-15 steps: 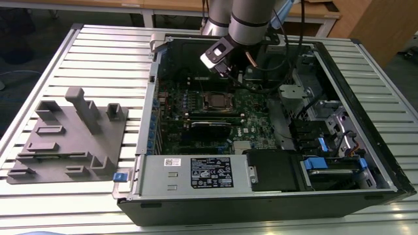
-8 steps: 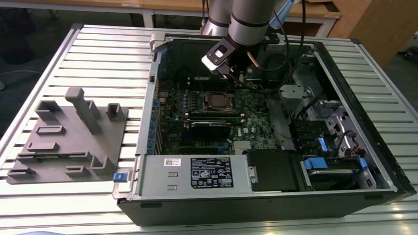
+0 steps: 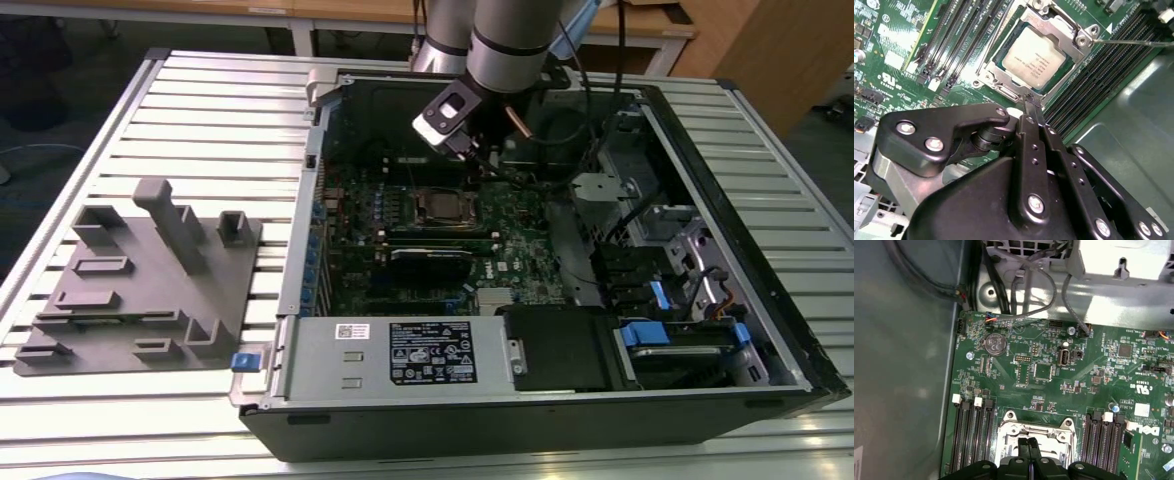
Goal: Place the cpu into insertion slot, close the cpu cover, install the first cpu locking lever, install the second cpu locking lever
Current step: 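Close the cpu cover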
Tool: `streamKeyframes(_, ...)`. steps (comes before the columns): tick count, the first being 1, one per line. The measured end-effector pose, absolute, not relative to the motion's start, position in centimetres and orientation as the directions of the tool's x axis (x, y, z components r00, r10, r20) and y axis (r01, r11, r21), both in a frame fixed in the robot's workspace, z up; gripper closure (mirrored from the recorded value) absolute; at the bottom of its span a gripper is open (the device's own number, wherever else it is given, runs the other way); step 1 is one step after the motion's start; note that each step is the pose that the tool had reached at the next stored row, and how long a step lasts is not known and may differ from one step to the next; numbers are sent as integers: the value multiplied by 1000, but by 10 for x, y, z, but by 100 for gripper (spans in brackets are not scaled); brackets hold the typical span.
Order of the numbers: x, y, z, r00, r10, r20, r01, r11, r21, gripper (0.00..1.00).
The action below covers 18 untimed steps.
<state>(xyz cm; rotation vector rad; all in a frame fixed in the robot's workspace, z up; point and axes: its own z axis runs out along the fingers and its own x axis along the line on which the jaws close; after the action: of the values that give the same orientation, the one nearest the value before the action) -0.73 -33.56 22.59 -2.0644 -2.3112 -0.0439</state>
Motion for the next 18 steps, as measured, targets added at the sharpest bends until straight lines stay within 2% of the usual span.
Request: streamKeyframes(18,-7,-336,223,-416,908,50,909,417,-7,89)
